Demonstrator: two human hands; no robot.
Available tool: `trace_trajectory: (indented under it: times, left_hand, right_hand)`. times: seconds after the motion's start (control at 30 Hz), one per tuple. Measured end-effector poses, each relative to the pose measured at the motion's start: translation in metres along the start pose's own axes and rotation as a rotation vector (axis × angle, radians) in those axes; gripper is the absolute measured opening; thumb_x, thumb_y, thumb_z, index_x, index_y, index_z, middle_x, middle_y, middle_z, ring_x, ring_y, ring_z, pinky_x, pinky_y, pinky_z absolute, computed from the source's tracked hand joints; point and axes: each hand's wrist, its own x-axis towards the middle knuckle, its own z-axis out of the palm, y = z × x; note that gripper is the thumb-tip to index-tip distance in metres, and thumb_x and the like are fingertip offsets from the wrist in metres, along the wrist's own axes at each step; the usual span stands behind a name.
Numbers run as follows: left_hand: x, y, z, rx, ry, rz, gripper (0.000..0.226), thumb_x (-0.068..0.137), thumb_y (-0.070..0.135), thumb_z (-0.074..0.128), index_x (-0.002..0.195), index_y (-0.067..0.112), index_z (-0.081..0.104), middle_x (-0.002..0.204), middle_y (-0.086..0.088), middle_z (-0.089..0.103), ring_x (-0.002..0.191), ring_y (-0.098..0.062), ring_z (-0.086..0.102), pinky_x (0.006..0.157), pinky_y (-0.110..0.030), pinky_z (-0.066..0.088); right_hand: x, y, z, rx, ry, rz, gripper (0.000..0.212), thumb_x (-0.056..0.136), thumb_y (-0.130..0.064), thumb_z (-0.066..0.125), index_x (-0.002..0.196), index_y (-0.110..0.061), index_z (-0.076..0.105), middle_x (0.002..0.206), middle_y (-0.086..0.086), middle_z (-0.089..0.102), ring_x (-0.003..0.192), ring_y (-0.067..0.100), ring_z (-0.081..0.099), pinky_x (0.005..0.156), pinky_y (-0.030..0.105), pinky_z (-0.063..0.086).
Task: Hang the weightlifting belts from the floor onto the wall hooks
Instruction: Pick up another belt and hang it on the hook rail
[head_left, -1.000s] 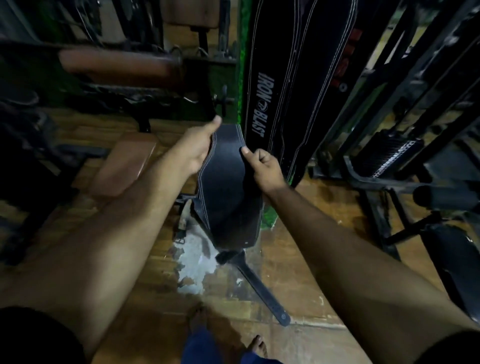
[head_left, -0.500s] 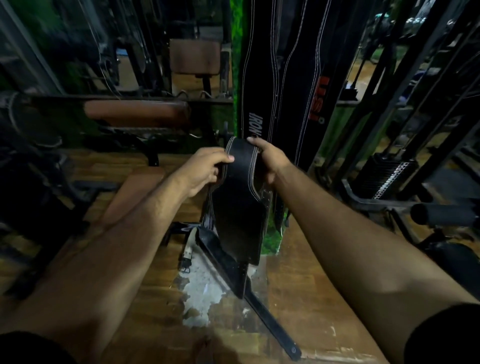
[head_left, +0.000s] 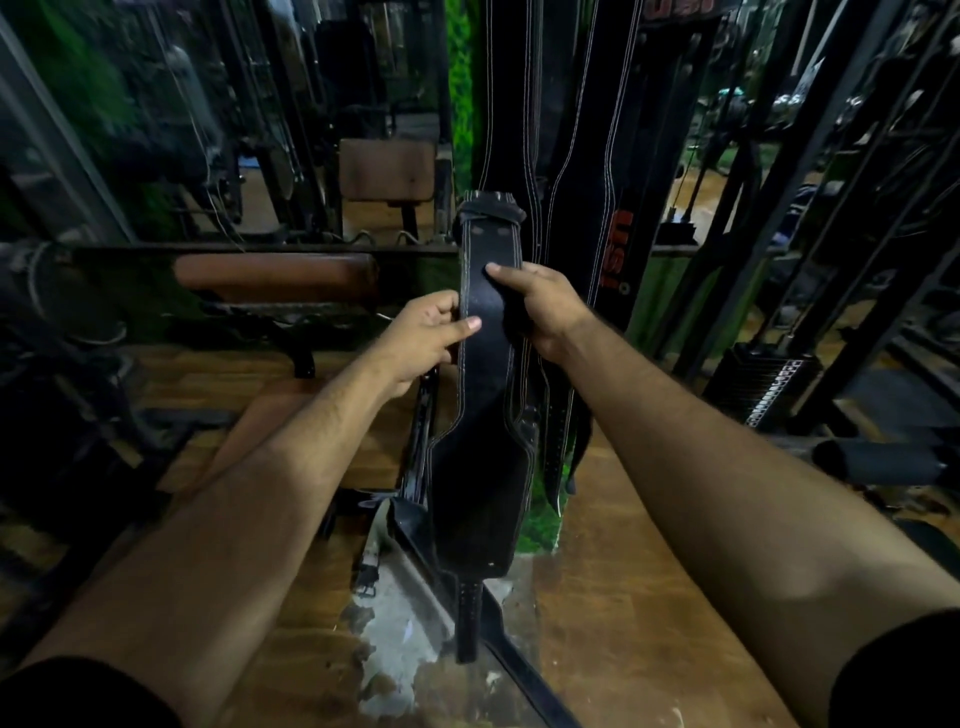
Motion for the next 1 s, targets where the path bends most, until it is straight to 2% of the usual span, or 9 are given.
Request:
trace_trajectory:
  times: [0.17, 0.27, 0.33, 0.4, 0.5, 0.6, 0.67, 0.83, 1.0]
  left_hand:
    - [0.007, 0.004, -0.008, -0.02, -0.003, -0.042, 0.012, 0.096, 0.019, 0.064, 0.106, 0.024, 0.069, 0.092, 0.01, 0.073, 0.098, -0.015, 0.063, 0.089, -0.039, 0.048]
    - [0.021, 0.018, -0.013, -0.093, 0.125, -0.032, 0.034, 0.095, 0.025, 0.066, 0.124, 0.007, 0.06, 0.097, -0.003, 0.065, 0.091, -0.018, 0.06, 0.091, -0.041, 0.055]
    - [0.03, 0.028, -0.013, -0.033, 0.188, 0.024, 0.014, 0.098, 0.02, 0.062, 0.098, 0.007, 0.059, 0.086, -0.007, 0.056, 0.079, -0.015, 0.057, 0.079, -0.036, 0.057]
    - [0.036, 0.034, -0.013, -0.016, 0.212, 0.071, 0.018, 0.099, 0.016, 0.06, 0.083, 0.015, 0.052, 0.086, -0.012, 0.055, 0.08, -0.019, 0.059, 0.069, -0.029, 0.054]
    - [0.042, 0.035, -0.014, 0.002, 0.199, 0.122, 0.013, 0.1, 0.015, 0.059, 0.089, 0.012, 0.053, 0.085, -0.014, 0.056, 0.078, -0.019, 0.059, 0.059, -0.024, 0.049]
    - [0.048, 0.04, -0.014, -0.006, 0.219, 0.17, 0.011, 0.1, 0.012, 0.058, 0.092, 0.004, 0.058, 0.072, -0.001, 0.055, 0.057, 0.0, 0.055, 0.053, -0.015, 0.043]
    - [0.056, 0.044, -0.017, -0.016, 0.222, 0.209, 0.014, 0.1, 0.011, 0.057, 0.091, 0.002, 0.06, 0.07, 0.001, 0.055, 0.051, 0.005, 0.052, 0.05, -0.012, 0.041]
    - [0.081, 0.07, -0.044, -0.033, 0.241, 0.296, 0.028, 0.098, 0.029, 0.06, 0.076, 0.014, 0.05, 0.069, -0.008, 0.04, 0.062, -0.019, 0.041, 0.054, -0.028, 0.032]
    - [0.098, 0.089, -0.064, -0.06, 0.217, 0.348, 0.034, 0.096, 0.031, 0.062, 0.07, 0.017, 0.046, 0.071, -0.009, 0.045, 0.066, -0.018, 0.045, 0.067, -0.033, 0.038]
  right_hand:
    - [0.016, -0.008, 0.004, -0.061, 0.024, -0.053, 0.001, 0.092, -0.01, 0.07, 0.093, -0.01, 0.071, 0.087, 0.012, 0.076, 0.07, 0.022, 0.073, 0.065, 0.032, 0.061]
    - [0.017, -0.007, 0.008, -0.09, -0.015, -0.135, 0.011, 0.092, -0.002, 0.068, 0.101, -0.005, 0.072, 0.097, 0.017, 0.074, 0.079, 0.025, 0.072, 0.075, 0.035, 0.061]
    - [0.019, -0.009, 0.007, -0.131, -0.054, -0.211, 0.01, 0.092, 0.001, 0.067, 0.098, -0.004, 0.073, 0.094, 0.013, 0.076, 0.081, 0.023, 0.073, 0.077, 0.033, 0.062]
    - [0.02, -0.016, 0.008, -0.207, -0.066, -0.279, 0.007, 0.092, 0.0, 0.068, 0.095, -0.002, 0.073, 0.091, 0.011, 0.076, 0.079, 0.019, 0.073, 0.075, 0.03, 0.061]
    - [0.028, -0.031, 0.012, -0.307, -0.029, -0.405, 0.013, 0.093, -0.006, 0.069, 0.1, 0.004, 0.071, 0.093, 0.013, 0.075, 0.08, 0.015, 0.072, 0.074, 0.028, 0.059]
    - [0.036, -0.047, 0.016, -0.358, 0.039, -0.433, 0.01, 0.097, -0.01, 0.066, 0.089, -0.006, 0.07, 0.078, -0.002, 0.074, 0.067, 0.004, 0.069, 0.062, 0.02, 0.055]
    - [0.043, -0.05, 0.019, -0.342, 0.067, -0.438, 0.013, 0.099, -0.012, 0.064, 0.094, -0.002, 0.071, 0.081, 0.002, 0.073, 0.068, 0.007, 0.069, 0.063, 0.022, 0.056]
    - [0.059, -0.069, 0.038, -0.339, 0.081, -0.507, 0.009, 0.099, -0.011, 0.063, 0.096, -0.008, 0.071, 0.086, 0.001, 0.072, 0.073, 0.005, 0.068, 0.068, 0.022, 0.056]
    - [0.071, -0.089, 0.053, -0.374, 0.102, -0.541, 0.021, 0.1, -0.014, 0.062, 0.106, 0.005, 0.069, 0.091, 0.009, 0.073, 0.08, 0.015, 0.069, 0.075, 0.032, 0.059]
